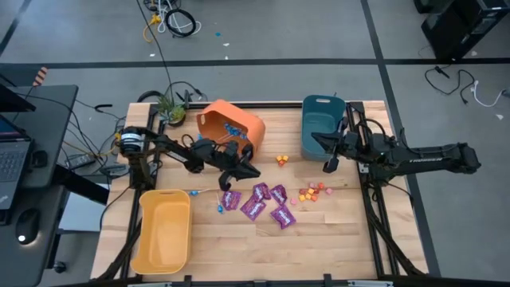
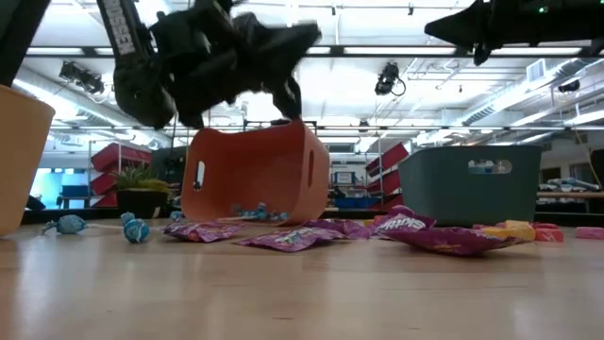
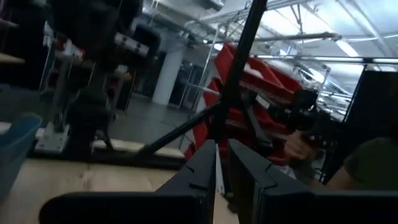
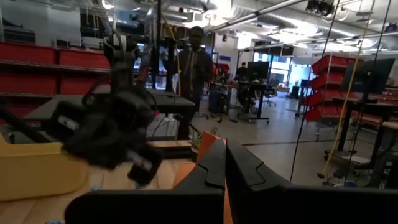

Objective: Sort candy
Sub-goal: Adjust the orange bin

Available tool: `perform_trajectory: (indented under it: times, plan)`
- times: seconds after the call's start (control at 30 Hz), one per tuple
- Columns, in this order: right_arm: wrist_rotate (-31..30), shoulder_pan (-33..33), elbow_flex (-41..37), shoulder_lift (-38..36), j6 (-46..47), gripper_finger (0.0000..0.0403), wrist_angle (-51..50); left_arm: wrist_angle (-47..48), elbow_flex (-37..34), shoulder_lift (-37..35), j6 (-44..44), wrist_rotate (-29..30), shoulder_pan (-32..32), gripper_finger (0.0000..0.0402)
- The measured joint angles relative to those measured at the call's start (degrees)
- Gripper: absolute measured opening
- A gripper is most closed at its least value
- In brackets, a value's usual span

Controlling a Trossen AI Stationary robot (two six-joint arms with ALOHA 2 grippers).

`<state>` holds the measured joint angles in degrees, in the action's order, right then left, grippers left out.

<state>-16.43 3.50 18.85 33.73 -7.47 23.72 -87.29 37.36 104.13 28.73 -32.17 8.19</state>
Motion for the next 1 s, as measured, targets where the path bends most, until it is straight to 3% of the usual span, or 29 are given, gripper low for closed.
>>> perform_trajectory:
  times: [0.33, 0.6, 0.8, 1.0]
  plan:
    - [-0.28, -3.34, 0.09, 9.33, -5.81, 0.0000, 9.68, -0.17, 0.03, -10.73, 5.48, -2.48, -0.10, 0.0032]
    - [-6.49, -4.76, 8.07, 21.12, -8.29, 0.0000, 8.73, 5.86, 0.03, -22.37, 6.14, -5.50, 1.37, 0.0003]
    - [-10.92, -5.28, 13.90, 28.98, -10.93, 0.0000, 8.76, 14.09, 0.03, -29.18, 4.47, -7.70, 5.34, 0.0003]
    - [-11.17, -5.28, 16.57, 33.64, -9.71, 0.0001, 8.70, 16.55, 0.03, -33.29, 5.80, -12.74, 11.47, 0.0002]
